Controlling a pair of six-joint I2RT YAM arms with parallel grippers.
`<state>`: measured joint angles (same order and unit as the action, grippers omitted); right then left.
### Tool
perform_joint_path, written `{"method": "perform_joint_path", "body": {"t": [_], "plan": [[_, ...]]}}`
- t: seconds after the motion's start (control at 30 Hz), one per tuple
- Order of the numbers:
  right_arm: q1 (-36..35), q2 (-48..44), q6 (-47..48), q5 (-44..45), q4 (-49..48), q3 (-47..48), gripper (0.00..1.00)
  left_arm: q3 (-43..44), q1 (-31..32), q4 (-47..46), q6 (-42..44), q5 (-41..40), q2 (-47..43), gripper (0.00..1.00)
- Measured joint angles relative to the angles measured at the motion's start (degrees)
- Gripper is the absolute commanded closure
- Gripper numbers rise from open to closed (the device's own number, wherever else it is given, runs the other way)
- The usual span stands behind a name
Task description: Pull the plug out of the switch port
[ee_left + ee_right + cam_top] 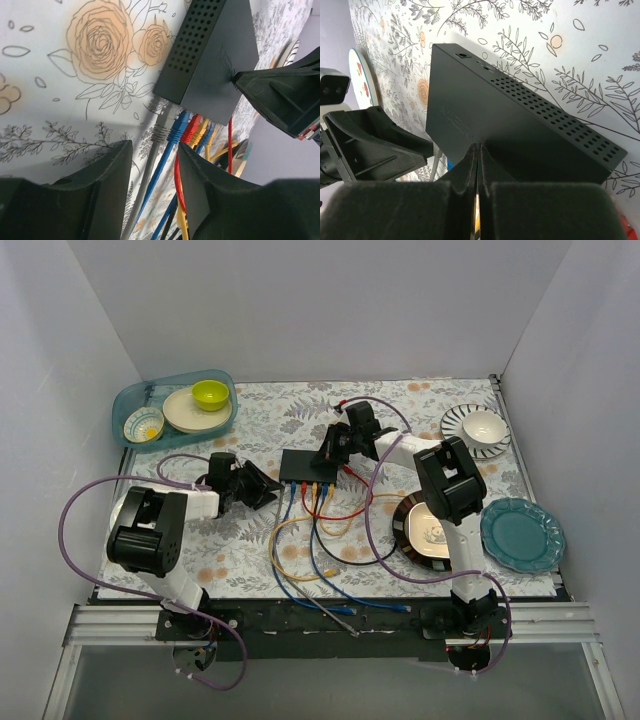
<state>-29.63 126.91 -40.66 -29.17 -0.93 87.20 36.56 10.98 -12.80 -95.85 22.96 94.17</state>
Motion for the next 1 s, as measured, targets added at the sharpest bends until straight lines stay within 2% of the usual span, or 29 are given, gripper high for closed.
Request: {"method": "perform_joint_path", "body": {"t": [0.4,0.67,1.0], "plan": [[0.0,0.3,0.6,-0.6,1.1,0.6,0.99,0.0,0.0,-8.0,0.1,-1.4,3.8,0.66],[0.0,0.3,1.0,-0.6,1.4,0.8,0.99,0.2,0.0,-15.1,-0.7,1.3,8.2,0.73],[0.2,0.5,1.7,-0.6,2.2,1.3,0.99,0.2,-0.2,-17.4,-0.5,3.5,9.6,0.95]]}}
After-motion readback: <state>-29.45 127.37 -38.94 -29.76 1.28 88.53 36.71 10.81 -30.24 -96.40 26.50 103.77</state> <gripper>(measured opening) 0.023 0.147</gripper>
